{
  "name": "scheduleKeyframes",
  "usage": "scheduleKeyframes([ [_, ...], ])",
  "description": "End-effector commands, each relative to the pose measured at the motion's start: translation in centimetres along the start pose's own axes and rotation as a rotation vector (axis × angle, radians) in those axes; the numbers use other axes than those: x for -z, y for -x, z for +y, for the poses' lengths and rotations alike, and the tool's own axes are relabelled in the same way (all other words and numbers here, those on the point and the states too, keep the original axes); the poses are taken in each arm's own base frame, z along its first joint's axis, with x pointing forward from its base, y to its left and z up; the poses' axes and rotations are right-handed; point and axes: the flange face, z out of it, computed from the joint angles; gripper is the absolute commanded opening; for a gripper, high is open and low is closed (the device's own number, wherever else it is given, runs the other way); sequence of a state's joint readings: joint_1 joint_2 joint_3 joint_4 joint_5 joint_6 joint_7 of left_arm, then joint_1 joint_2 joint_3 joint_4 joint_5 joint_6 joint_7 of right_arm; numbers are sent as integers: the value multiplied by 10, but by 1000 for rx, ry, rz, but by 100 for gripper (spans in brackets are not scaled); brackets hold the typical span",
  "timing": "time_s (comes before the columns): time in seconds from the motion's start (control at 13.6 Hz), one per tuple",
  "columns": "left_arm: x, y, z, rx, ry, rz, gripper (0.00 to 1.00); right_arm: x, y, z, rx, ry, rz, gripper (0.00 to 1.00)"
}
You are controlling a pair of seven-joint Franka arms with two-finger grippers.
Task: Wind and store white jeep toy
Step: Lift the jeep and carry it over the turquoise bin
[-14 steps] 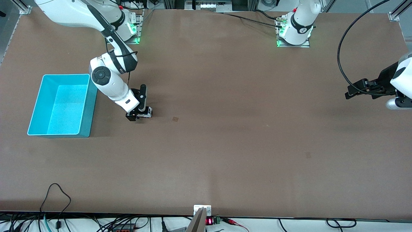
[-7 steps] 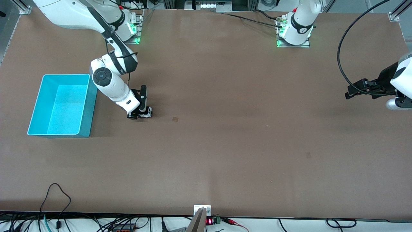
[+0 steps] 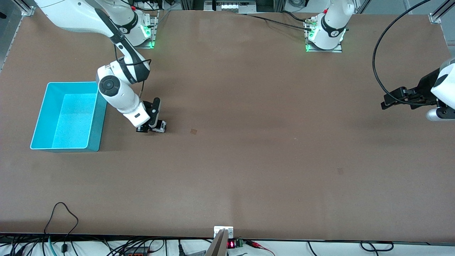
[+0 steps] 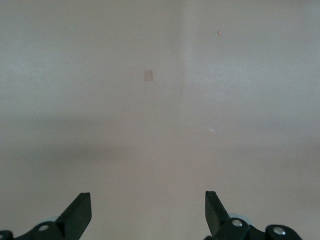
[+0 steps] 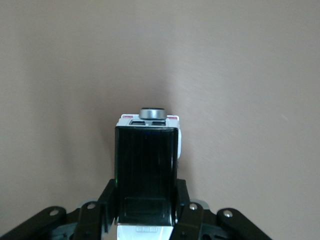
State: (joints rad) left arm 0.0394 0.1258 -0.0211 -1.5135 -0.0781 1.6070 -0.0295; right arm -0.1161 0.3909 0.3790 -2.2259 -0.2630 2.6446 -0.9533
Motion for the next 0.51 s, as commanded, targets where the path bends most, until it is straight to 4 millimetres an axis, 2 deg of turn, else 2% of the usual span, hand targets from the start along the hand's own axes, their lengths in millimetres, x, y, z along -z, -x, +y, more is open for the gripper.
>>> scheduleKeyframes([
  [0.0, 5, 5, 2, -5, -24, 5, 100, 47, 10, 12, -145, 42, -54, 0],
  [0.15, 6, 5, 1, -3, -24, 8, 100, 78, 29, 21, -294, 74, -84, 0],
  [0.44, 4, 5, -1, 0, -24, 5, 100, 123, 91, 40, -554, 136, -121, 0],
])
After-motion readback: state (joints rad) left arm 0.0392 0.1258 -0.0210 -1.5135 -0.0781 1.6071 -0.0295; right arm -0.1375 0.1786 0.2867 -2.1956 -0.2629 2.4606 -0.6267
